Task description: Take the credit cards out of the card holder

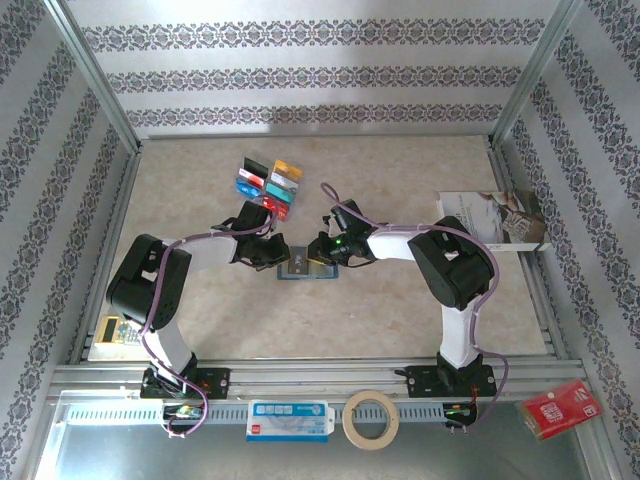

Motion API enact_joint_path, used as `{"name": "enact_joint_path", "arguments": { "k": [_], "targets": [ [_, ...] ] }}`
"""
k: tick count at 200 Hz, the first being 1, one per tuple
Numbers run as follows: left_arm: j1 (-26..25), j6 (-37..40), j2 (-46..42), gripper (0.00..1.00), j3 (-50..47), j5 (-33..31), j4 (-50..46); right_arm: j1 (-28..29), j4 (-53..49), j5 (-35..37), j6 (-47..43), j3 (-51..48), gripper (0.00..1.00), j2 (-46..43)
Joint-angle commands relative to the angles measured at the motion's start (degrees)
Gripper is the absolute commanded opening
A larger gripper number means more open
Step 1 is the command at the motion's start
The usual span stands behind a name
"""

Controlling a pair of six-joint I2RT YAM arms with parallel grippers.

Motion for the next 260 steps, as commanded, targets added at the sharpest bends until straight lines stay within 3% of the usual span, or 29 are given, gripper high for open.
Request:
{"name": "enact_joint_path", "arguments": {
  "k": [1, 44, 97, 169, 209, 260],
  "targets": [
    [-0.30, 1.25, 4.21, 0.11, -2.22, -5.11, -6.08, 0.05, 2.47, -2.00, 0.97, 0.25, 0.14, 1.77],
    [-0.33, 1.04, 4.69, 0.13, -2.02, -4.85, -5.94, 0.03, 6.17, -5.05, 1.17, -0.30, 0.12, 1.37],
    [-0.29, 0.29, 3.13, 0.15, -2.36, -6.56, -6.58, -1.29, 4.81, -0.99, -0.09, -3.13, 0.04, -1.52],
    [-0.33, 0.53, -0.94, 0.18, 2.04, -5.55, -8.81, -1.88, 3.39, 2.51, -0.22, -3.86, 0.03, -2.22],
    [-0.53, 0.08, -3.30, 0.18, 2.60, -1.27, -5.25, -1.70, 2.73, 3.02, -0.25, -3.76, 0.03, -1.81],
    [-0.65, -2.89, 0.97, 0.15, 2.95, 3.35, -0.11, -1.62, 2.25, 3.29, 0.09, -3.36, 0.04, -1.41]
  ]
}}
